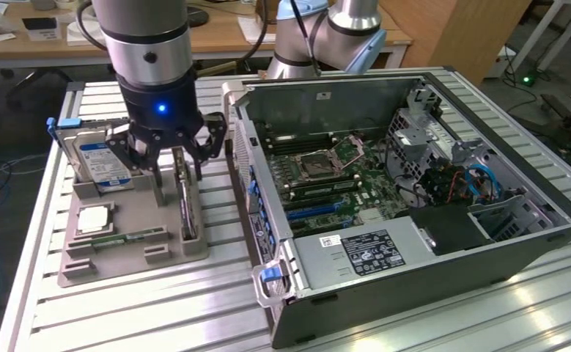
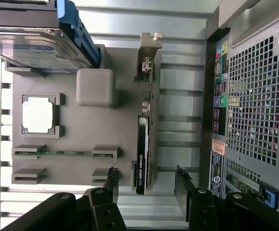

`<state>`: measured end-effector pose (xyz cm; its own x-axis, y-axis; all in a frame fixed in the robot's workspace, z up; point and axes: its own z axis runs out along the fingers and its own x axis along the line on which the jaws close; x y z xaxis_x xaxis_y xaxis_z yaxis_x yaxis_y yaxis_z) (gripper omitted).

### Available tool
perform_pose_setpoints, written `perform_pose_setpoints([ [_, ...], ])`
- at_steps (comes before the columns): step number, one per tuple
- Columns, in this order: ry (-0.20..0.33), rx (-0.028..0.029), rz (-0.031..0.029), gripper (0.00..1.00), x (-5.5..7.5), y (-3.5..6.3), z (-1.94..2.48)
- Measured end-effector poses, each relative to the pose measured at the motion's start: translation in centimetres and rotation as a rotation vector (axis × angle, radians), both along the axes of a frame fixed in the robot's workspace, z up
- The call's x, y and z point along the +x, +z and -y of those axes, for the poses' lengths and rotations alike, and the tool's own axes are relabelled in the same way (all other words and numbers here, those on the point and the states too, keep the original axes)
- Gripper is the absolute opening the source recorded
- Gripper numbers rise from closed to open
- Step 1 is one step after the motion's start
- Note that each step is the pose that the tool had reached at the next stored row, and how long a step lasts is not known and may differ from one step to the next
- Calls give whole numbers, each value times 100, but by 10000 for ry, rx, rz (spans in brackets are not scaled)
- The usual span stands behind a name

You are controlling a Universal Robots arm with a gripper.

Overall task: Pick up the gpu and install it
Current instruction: 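Pick up the gpu and move the gpu toward the slot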

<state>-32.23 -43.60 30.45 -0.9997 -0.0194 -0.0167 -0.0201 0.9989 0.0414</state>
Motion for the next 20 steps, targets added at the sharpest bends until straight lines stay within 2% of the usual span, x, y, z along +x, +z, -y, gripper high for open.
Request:
perform_pose_setpoints([
  [10, 0, 0, -1, 59, 0, -90, 9],
  [15, 0, 1, -4, 59, 0, -138, -27],
  [20, -4, 0, -6, 59, 0, -187, -34],
])
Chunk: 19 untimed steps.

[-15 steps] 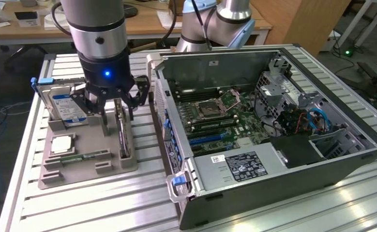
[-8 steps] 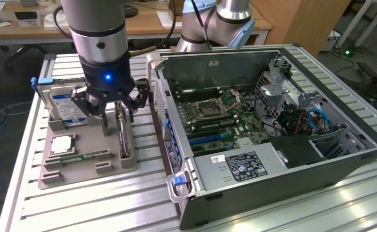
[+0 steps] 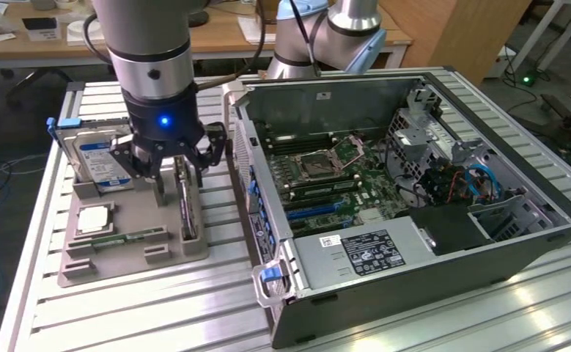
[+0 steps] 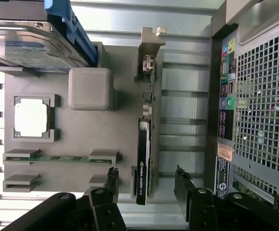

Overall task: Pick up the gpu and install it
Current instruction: 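Pick up the gpu and move the gpu toward the slot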

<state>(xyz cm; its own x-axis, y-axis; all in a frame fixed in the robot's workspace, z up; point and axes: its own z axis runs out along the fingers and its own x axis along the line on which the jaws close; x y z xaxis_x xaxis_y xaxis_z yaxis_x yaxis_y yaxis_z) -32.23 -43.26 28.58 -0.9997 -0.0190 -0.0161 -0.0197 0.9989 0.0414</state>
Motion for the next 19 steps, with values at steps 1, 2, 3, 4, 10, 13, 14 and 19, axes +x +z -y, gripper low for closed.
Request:
perform_pose_setpoints([
  [1, -3, 0, 0, 59, 0, -10, 0],
  [2, -7, 0, 0, 59, 0, -20, 0],
  [3, -10, 0, -1, 59, 0, -30, 0],
  [4, -13, -1, -1, 59, 0, -39, 0],
  [10, -24, -1, -1, 59, 0, -82, 0],
  [13, -27, -1, -1, 59, 0, -102, 0],
  [14, -27, 0, -1, 59, 0, -107, 0],
  [19, -35, -14, -1, 59, 0, -125, -2],
])
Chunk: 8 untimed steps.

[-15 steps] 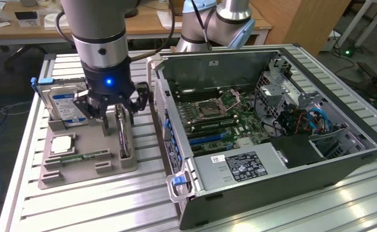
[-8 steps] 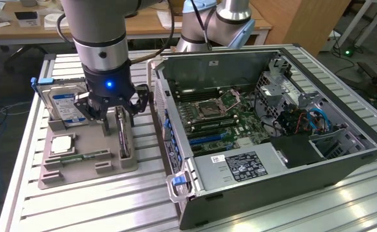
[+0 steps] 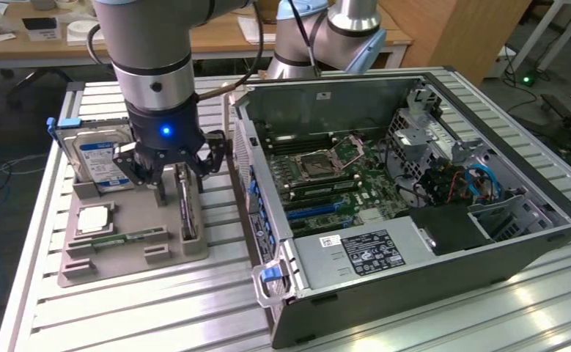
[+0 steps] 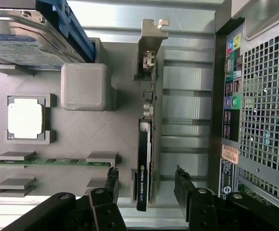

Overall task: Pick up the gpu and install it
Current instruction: 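Pick up the gpu and move the gpu toward the slot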

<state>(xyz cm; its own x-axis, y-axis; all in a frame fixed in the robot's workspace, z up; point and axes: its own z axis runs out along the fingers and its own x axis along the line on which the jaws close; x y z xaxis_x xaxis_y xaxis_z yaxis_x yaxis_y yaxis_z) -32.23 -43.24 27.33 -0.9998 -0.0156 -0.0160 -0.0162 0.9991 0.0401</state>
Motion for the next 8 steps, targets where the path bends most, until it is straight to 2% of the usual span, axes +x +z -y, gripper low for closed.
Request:
perform_pose_setpoints([
  [8, -65, -27, -2, 59, 2, -33, -40],
])
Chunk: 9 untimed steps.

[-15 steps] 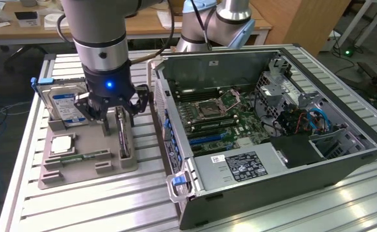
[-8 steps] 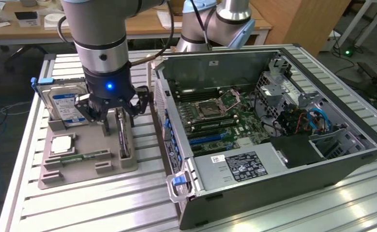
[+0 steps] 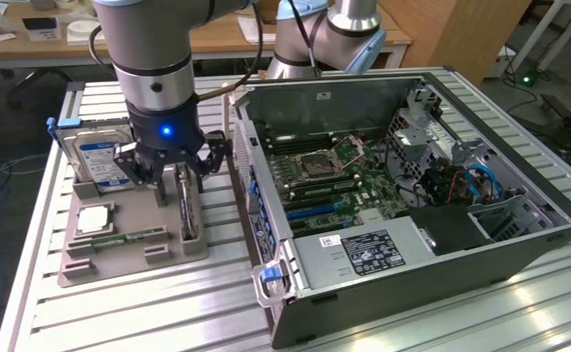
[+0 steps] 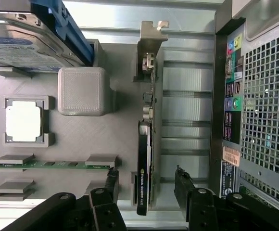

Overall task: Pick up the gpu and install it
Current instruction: 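Pick up the gpu and move the gpu toward the slot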

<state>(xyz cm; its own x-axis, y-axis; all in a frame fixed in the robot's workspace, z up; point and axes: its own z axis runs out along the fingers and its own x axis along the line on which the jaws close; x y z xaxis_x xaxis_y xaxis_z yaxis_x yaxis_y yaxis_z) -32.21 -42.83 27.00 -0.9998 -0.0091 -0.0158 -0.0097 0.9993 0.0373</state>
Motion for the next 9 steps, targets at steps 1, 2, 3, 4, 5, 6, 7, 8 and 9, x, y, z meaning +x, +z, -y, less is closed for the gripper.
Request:
perform_pose_setpoints([
  [1, -7, 0, -1, 59, 0, -7, -12],
  [2, -13, -2, -2, 59, 1, -14, -28],
  [3, -18, -4, -4, 59, 1, -21, -46],
  [4, -24, -8, -6, 59, 1, -28, -68],
  [5, -31, -11, -5, 59, 1, -37, -91],
  [6, -39, -15, -7, 59, 1, -46, -108],
  [7, -46, -18, -9, 59, 1, -58, -121],
  [8, -56, -23, -11, 59, 1, -73, -127],
  [9, -63, -28, -13, 59, 2, -87, -127],
])
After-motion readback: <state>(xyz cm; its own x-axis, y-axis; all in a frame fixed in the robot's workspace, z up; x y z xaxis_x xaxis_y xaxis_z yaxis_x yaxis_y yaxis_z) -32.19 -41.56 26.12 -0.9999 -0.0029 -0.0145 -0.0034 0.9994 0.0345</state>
